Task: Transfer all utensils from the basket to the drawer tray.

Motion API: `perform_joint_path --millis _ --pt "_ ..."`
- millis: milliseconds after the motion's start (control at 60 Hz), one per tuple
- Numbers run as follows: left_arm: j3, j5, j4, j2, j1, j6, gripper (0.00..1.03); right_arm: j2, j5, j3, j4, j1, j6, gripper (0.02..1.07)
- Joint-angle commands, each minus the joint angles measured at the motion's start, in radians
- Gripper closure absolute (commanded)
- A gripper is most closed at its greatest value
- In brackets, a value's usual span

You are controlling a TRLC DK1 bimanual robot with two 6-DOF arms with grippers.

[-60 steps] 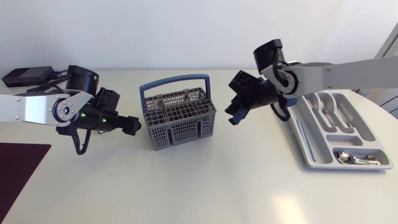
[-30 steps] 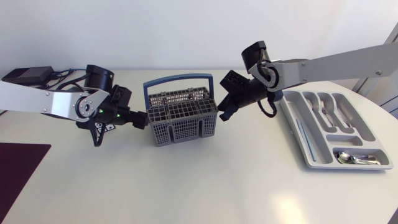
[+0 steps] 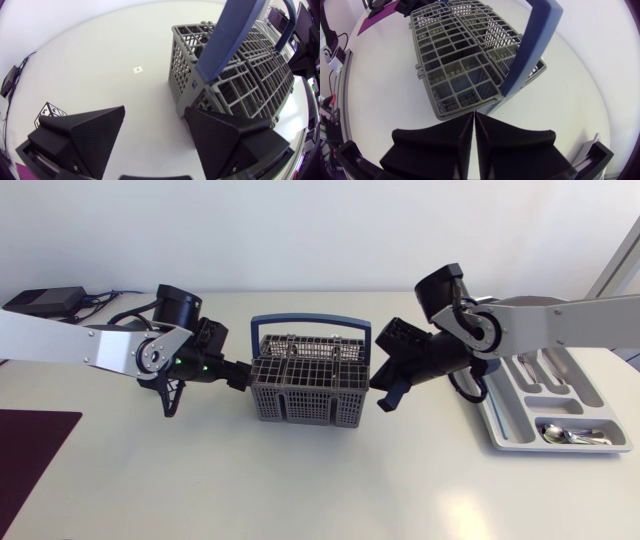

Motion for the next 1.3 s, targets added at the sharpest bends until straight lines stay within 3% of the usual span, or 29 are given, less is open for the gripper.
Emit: perform_joint_path --millis 0,767,1150,1283 --pt "0.015 0.056 0.01 -0.005 -0.062 0.003 0.19 -0.04 -0.041 -0.038 0.023 0.026 0.001 0.97" --pt "-0.062 0.056 0.001 -0.109 -0.074 0.007 0.19 0.118 0.001 0.141 0.008 0.029 0.038 0.97" --pt "-0.054 0.056 0.001 -0.117 -0.054 0.01 0.15 0.104 0.022 0.094 0.002 0.035 0.039 0.97" --pt "-0.059 0.056 -0.005 -0.137 -0.027 0.013 0.11 0.084 0.074 0.065 0.002 0.026 0.042 0.96"
